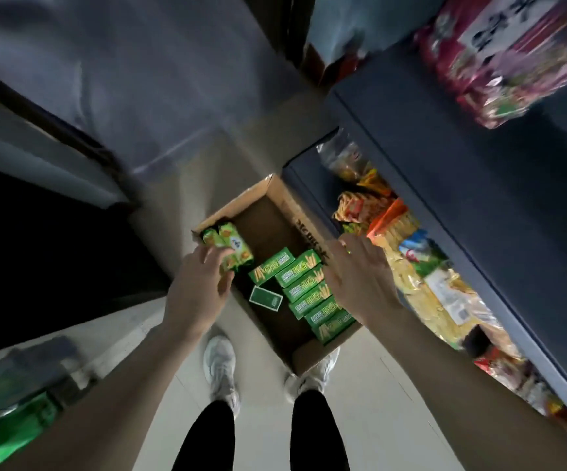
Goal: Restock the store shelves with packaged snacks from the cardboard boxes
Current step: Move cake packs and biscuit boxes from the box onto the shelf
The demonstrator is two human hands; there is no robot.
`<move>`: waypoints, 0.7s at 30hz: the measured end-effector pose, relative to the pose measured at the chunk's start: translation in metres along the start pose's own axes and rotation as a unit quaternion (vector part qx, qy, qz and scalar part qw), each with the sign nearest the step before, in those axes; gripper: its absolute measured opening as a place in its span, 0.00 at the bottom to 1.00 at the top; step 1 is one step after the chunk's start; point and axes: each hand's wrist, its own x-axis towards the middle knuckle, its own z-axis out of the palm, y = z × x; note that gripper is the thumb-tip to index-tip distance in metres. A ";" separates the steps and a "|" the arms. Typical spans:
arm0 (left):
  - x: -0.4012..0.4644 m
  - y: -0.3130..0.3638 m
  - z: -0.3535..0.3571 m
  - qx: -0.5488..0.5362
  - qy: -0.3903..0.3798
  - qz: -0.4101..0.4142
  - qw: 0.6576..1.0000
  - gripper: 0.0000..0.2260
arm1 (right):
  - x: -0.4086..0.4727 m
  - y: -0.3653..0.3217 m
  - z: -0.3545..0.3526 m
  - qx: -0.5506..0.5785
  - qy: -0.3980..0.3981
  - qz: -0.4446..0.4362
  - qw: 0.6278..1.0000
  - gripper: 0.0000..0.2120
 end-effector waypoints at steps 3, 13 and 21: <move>-0.004 -0.030 0.063 0.002 -0.036 -0.011 0.999 0.16 | 0.006 0.010 0.072 -0.008 -0.079 0.004 0.997 0.21; 0.006 -0.093 0.230 0.031 -0.142 -0.030 0.989 0.22 | 0.040 0.028 0.238 -0.005 -0.236 -0.035 0.971 0.30; 0.025 -0.105 0.304 0.055 -0.215 -0.040 0.974 0.30 | 0.102 0.034 0.313 0.004 -0.267 -0.053 0.962 0.37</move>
